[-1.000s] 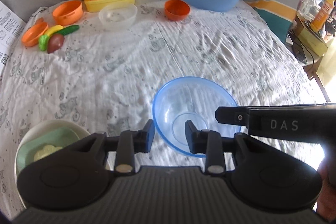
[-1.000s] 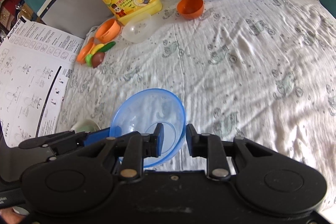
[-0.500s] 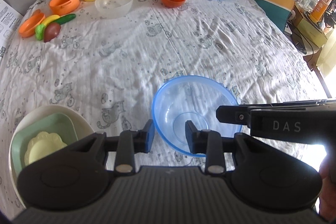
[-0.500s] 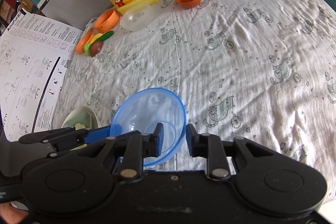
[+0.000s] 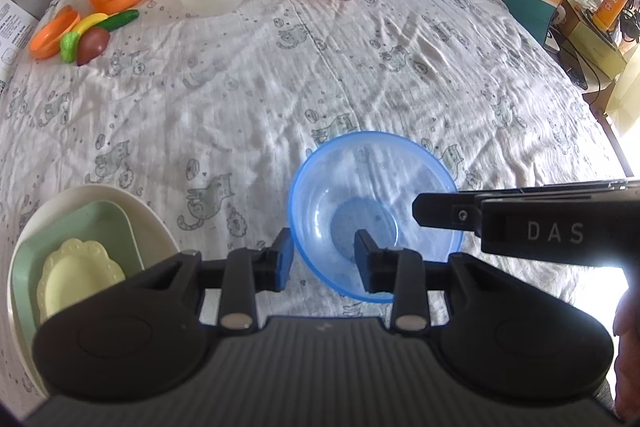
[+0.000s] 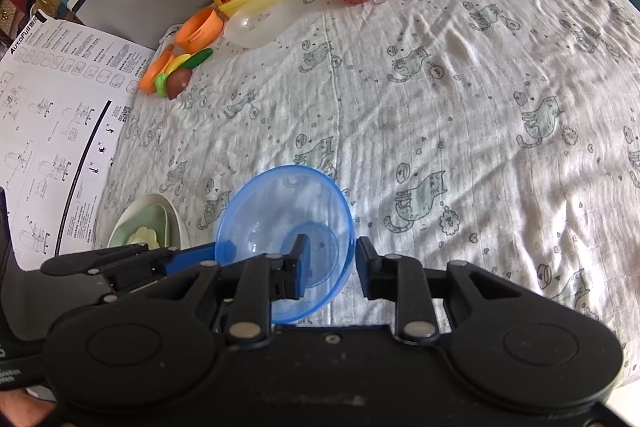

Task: Organize plates and bowls
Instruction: 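Carry the blue bowl beside the plate stack and open the right gripper, then move the right gripper to the clear plastic bowl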

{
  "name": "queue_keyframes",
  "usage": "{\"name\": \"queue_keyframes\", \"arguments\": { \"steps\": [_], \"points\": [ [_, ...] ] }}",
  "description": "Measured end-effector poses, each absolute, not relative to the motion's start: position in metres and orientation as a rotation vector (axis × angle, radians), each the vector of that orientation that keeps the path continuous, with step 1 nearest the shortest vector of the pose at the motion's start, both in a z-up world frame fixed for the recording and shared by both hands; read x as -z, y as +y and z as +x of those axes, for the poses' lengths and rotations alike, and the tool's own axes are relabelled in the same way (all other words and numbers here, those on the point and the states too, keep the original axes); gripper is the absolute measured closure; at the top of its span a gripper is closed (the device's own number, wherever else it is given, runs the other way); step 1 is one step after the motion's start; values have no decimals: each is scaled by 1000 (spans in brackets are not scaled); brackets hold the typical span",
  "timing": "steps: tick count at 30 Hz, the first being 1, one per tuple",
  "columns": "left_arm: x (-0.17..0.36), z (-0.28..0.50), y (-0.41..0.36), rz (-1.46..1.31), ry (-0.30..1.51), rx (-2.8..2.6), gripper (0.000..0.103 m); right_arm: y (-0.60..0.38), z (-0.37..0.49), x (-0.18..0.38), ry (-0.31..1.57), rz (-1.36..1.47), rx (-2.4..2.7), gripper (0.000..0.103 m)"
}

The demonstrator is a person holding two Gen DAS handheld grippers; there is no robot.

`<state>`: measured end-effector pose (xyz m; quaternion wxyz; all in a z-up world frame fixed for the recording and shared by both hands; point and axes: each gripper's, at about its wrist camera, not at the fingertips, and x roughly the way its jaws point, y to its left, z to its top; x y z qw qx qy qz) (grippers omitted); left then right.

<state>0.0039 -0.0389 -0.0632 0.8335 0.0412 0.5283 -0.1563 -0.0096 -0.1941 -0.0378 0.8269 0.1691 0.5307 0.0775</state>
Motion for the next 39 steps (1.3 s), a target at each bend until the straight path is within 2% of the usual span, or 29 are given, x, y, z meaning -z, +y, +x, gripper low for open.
{"name": "queue_keyframes", "arguments": {
  "steps": [1,3,4,5,7,9,10,11,13,39],
  "points": [
    [64,4,-39,88,1120,331,68,-194,-9,38,1128,357,-166,75],
    [64,4,-39,95,1115,326,56,-193,-8,38,1131,352,-162,72],
    [63,3,-38,101,1108,321,46,-193,-8,38,1132,352,-159,61],
    [63,3,-38,108,1098,316,42,-194,-8,38,1131,350,-152,45],
    [60,1,-39,130,1074,306,30,-193,-8,36,1118,331,-138,27],
    [57,0,-38,149,1056,287,5,-194,-7,33,1105,311,-132,24],
    [56,0,-38,151,1049,274,0,-194,-6,33,1107,307,-126,18],
    [54,0,-36,150,1038,267,0,-195,-5,32,1111,309,-121,6],
    [51,0,-32,143,1025,261,0,-197,-5,31,1102,316,-112,1],
    [35,7,4,2,984,220,0,-192,6,15,1087,281,-70,0]
  ]
}}
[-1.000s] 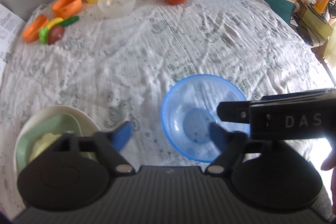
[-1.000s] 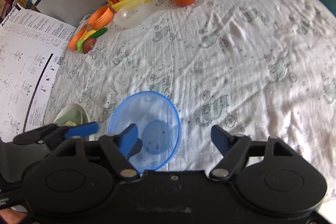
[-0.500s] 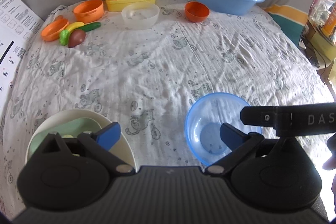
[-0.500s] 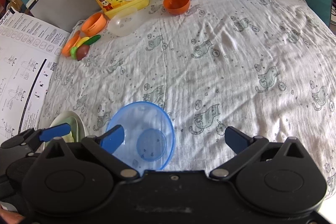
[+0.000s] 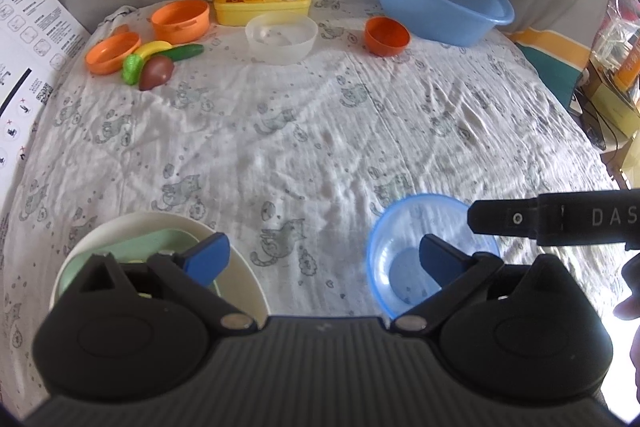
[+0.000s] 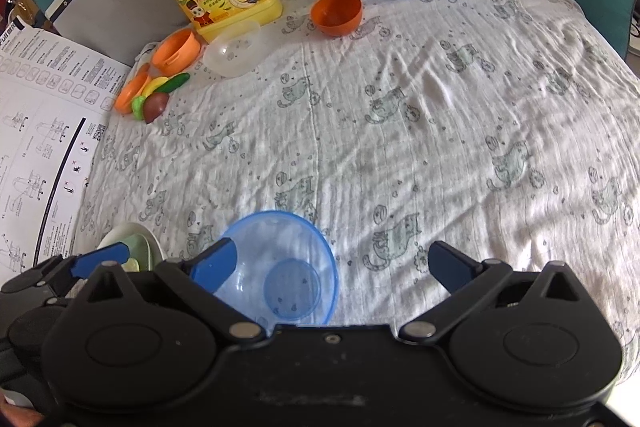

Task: Organize plates and bowls
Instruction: 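Move the right gripper to the clear plastic bowl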

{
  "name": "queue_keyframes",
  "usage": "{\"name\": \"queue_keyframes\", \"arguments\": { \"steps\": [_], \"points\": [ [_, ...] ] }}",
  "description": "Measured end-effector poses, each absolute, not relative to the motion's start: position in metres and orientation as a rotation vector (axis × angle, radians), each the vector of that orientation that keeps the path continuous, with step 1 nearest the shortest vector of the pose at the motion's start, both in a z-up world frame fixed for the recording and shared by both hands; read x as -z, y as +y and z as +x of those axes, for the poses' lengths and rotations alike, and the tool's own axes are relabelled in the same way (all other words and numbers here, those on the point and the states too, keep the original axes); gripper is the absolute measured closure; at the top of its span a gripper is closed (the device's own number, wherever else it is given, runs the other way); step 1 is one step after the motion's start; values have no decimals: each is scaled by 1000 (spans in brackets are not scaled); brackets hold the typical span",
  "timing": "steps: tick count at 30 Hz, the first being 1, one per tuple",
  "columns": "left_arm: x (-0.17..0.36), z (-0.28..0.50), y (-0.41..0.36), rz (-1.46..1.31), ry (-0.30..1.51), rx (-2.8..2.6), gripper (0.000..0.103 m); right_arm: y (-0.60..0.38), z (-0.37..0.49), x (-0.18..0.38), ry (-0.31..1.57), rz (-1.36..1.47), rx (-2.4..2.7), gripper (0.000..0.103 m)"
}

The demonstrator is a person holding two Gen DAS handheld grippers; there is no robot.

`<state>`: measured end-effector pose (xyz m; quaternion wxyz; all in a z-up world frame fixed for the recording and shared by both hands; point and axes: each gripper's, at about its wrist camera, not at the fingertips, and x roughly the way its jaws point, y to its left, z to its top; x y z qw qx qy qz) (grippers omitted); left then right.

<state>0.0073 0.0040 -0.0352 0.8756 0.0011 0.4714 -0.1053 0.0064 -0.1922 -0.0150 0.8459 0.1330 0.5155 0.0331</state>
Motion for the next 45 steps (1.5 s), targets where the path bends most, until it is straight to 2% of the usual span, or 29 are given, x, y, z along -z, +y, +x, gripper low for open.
{"name": "queue_keyframes", "arguments": {
  "steps": [22,33,35,40,42,44,45],
  "points": [
    [-4,103,60,-53,897,80,0,-146,109,-23,1028,255,-139,0],
    [13,184,67,-63,923,28,0,-144,191,-15,1010,318,-178,0],
    [22,198,65,-63,940,20,0,-144,207,-8,1022,329,-167,9],
    [43,227,58,-51,960,9,2,-145,240,17,1067,394,-160,22],
    [51,237,55,-52,973,9,7,-142,249,25,1069,383,-154,31],
    [57,247,51,-60,987,13,13,-138,259,33,1077,383,-155,47],
    [61,251,50,-67,991,15,16,-137,263,37,1081,390,-158,51]
  ]
}}
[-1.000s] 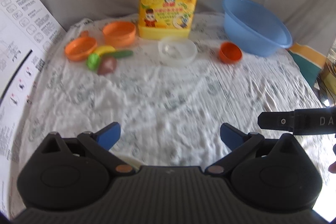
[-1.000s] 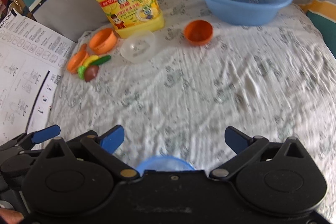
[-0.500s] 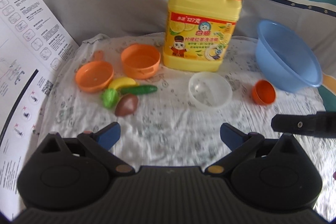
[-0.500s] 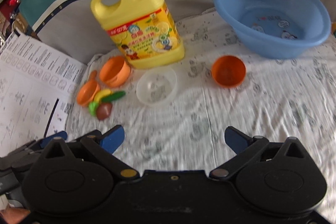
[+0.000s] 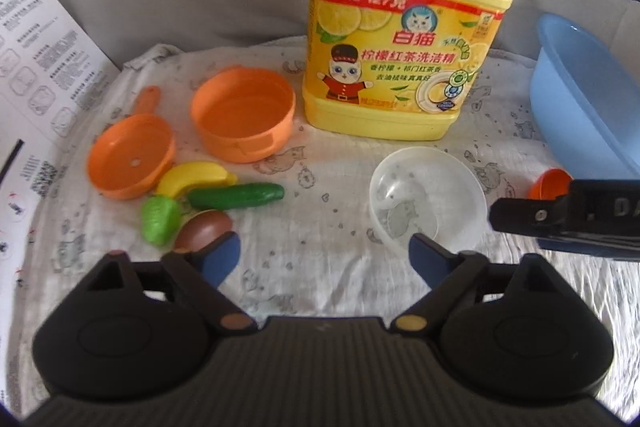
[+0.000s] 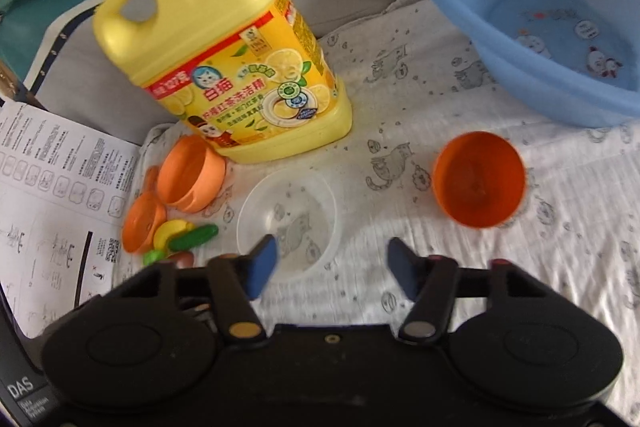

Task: Organize plates and bowls
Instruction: 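Move the right gripper to the clear plastic bowl, then close the right gripper on the clear bowl rim, then carry the clear bowl with the right gripper and lower it into the blue bowl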

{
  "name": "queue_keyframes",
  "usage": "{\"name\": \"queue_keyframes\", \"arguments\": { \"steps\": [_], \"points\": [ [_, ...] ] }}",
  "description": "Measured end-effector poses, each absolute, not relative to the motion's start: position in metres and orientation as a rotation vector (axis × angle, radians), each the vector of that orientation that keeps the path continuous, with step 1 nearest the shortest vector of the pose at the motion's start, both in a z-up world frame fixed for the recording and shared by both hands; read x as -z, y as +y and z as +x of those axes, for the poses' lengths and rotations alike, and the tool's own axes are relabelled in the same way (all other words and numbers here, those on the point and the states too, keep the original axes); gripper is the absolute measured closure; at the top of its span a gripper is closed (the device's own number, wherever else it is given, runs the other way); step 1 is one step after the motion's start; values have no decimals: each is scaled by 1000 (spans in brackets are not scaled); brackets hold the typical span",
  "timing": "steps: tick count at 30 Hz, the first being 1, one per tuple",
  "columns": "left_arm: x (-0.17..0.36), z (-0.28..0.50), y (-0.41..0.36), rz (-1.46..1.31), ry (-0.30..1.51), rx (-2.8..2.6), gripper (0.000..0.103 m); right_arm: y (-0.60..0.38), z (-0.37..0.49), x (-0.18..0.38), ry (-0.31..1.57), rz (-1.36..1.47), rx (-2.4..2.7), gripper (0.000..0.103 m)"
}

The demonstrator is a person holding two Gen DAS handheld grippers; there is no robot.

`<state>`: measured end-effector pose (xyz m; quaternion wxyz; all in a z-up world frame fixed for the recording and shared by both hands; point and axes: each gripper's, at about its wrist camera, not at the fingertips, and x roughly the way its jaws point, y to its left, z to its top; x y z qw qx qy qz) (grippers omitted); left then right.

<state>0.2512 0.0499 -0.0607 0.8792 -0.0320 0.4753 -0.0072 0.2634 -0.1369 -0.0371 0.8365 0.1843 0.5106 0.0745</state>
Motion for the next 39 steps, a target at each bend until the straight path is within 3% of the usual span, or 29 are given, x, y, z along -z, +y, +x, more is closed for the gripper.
{"name": "queue_keyframes", "arguments": {
  "steps": [2,6,8,13,39],
  "points": [
    [66,258,47,-78,997,21,22,-134,271,44,1083,398,-165,62],
    [76,269,42,-87,1011,54,35,-125,280,53,1080,378,-172,68],
    [79,273,40,-86,1017,69,45,-122,283,58,1079,372,-175,77],
    [87,280,33,-86,1029,122,81,-117,290,68,1082,369,-176,87],
    [52,211,23,-55,1037,134,84,-122,216,34,1058,348,-191,87]
  ]
}}
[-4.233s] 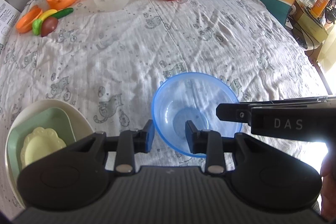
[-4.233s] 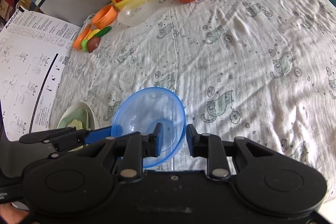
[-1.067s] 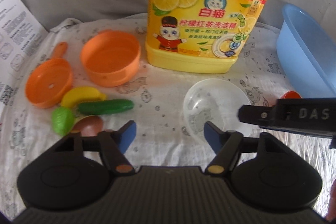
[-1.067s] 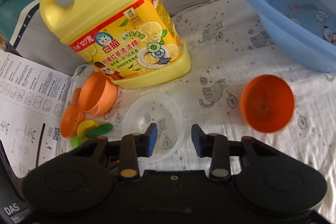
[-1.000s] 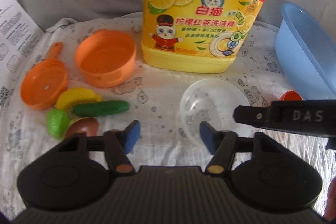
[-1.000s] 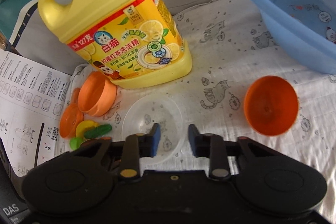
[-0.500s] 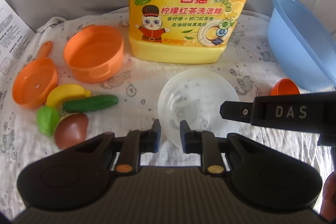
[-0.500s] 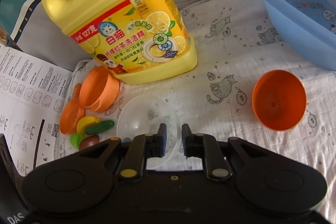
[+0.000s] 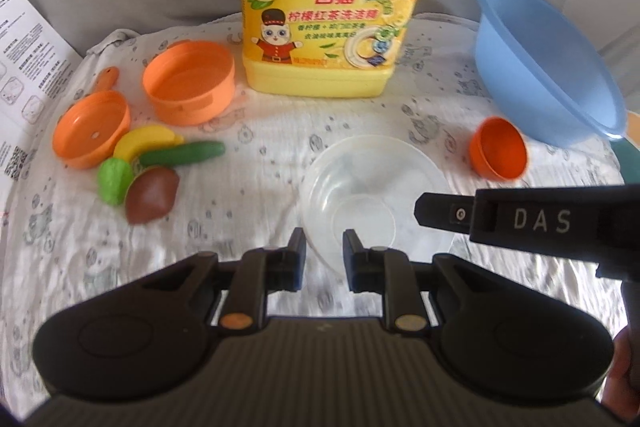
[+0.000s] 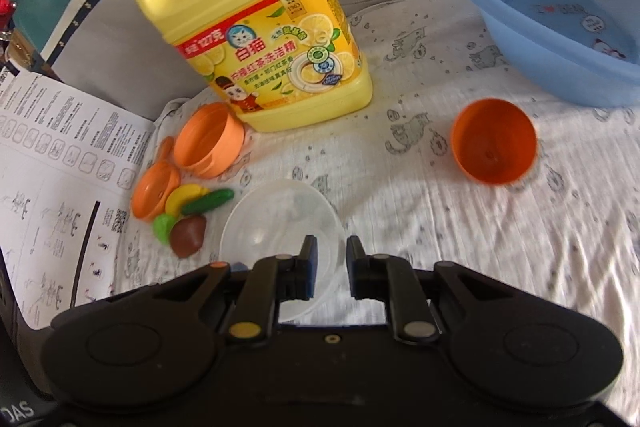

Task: Organize plates and bowls
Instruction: 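Carry the clear bowl with the right gripper and lower it into the blue bowl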

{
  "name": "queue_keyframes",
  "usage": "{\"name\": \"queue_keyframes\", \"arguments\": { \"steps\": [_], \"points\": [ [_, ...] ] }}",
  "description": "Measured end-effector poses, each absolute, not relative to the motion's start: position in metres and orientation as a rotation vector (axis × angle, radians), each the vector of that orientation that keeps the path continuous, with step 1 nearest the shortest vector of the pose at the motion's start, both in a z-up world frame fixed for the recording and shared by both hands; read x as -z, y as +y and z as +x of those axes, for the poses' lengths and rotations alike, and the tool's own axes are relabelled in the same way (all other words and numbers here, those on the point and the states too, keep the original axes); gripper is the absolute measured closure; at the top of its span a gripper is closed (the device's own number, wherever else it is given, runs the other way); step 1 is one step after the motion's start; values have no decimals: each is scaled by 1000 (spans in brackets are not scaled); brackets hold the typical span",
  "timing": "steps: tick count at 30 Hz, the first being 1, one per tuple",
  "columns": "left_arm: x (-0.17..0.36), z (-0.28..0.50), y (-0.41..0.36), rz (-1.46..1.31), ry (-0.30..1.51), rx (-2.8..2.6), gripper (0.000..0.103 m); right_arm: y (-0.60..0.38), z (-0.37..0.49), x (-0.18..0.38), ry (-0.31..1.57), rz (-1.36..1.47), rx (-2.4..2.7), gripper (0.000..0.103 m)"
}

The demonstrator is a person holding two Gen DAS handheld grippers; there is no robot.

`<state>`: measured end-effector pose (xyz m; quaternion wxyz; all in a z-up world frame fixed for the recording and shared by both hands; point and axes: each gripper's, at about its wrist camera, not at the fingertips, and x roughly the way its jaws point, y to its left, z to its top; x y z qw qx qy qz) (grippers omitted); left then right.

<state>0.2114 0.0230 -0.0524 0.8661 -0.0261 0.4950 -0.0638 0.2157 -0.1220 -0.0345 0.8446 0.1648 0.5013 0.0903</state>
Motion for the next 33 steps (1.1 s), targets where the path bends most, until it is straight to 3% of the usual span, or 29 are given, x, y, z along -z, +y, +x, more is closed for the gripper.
{"name": "queue_keyframes", "arguments": {
  "steps": [33],
  "points": [
    [-2,30,-23,-12,995,253,81,-183,17,-7,1038,398,-200,87]
  ]
}}
